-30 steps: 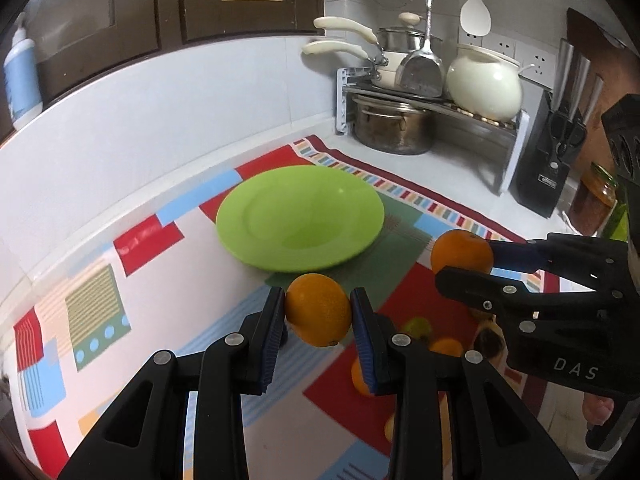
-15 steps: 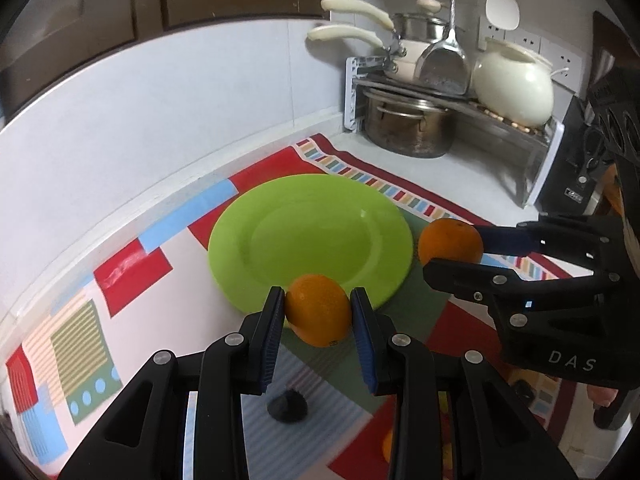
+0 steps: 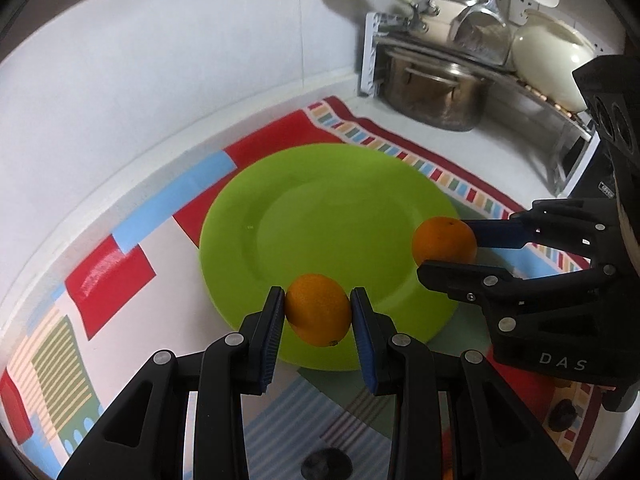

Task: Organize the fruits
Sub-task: 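Carry the oranges onto the green plate and open both grippers, then lift both open grippers off the plate and move back toward the fruits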

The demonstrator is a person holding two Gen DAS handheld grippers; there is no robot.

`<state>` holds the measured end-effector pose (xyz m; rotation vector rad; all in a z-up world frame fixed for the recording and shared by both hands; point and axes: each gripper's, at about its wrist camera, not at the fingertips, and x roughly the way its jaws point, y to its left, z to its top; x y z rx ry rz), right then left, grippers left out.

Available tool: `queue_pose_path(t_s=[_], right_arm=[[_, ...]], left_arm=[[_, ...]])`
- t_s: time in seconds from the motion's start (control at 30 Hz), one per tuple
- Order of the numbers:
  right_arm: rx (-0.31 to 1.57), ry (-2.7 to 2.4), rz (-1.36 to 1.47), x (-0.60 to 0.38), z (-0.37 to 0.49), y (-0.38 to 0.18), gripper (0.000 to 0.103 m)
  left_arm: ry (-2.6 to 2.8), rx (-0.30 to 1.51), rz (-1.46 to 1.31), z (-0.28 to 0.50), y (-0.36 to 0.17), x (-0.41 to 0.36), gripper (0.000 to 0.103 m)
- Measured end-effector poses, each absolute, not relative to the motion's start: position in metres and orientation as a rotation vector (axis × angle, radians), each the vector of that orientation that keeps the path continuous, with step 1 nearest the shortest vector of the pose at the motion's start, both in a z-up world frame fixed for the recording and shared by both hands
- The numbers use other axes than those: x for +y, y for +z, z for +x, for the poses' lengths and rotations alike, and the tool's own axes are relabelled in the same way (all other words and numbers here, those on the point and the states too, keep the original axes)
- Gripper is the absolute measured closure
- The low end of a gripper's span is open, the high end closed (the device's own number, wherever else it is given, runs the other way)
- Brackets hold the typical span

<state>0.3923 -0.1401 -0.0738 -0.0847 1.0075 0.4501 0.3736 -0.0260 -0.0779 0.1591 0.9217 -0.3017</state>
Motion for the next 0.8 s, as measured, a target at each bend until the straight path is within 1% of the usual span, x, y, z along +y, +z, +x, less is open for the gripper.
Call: queue_pose_path(t_s=[0.13, 0.47, 0.57, 0.63, 0.7, 0.8], right_arm=[[1.033, 0.456, -0.084, -0.138, 0.402, -0.085, 0.06], [1.057, 0.453, -0.092, -0.137, 0.409, -0.097, 0.06], [1.056, 0.451, -0.089, -0.137, 0.408, -0.097, 0.06], [1.047, 0.439, -0.088, -0.138, 0.406, -0.095, 0.054], [1.032, 0.427, -0.082, -0.14, 0.403, -0.091, 0.051], [1.012, 0.413, -0.065, -0.145, 0.396, -0.083, 0.051]], left_arm=[[-0.308, 0.957, 0.154, 0.382, -0.087, -0.027, 0.07], [-0.298, 0.971, 0.174, 0.386, -0.092, -0.03, 0.069], [-0.29, 0.961, 0.174, 0.384, -0.09, -0.028, 0.063], [-0.278, 0.95, 0.171, 0.381, -0.087, -0.027, 0.061], [-0.266, 0.937, 0.164, 0.376, -0.082, -0.025, 0.059], [-0.249, 0.904, 0.154, 0.365, -0.071, -0.021, 0.058]])
